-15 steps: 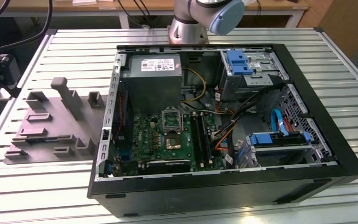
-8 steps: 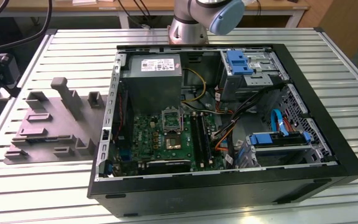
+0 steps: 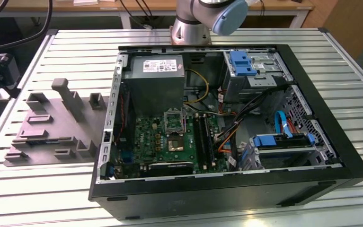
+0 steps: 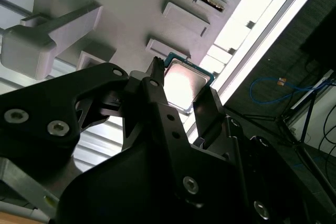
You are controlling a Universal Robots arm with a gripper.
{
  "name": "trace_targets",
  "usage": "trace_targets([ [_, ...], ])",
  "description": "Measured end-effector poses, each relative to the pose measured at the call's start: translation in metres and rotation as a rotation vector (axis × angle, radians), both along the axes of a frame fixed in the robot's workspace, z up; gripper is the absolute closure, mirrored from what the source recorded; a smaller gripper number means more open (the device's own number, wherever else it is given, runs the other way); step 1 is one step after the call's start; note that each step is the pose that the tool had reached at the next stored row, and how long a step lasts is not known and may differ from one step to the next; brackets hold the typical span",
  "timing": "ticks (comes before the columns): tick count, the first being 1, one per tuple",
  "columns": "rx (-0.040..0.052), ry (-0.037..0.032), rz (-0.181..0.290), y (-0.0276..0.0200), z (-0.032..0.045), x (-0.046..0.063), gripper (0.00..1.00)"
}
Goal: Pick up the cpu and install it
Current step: 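Pick up the cpu and move it towards the insertion slot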
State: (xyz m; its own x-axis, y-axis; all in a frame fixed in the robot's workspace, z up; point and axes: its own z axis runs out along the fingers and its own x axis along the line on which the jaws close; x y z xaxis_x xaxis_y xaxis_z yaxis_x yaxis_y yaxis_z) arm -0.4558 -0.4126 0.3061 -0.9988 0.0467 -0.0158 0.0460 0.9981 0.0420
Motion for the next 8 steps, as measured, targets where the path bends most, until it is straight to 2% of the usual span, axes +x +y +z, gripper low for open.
trace_targets([
  [8, 0.0000, 0.0000, 0.000, 0.0000, 0.0023, 0.0000, 0.53],
])
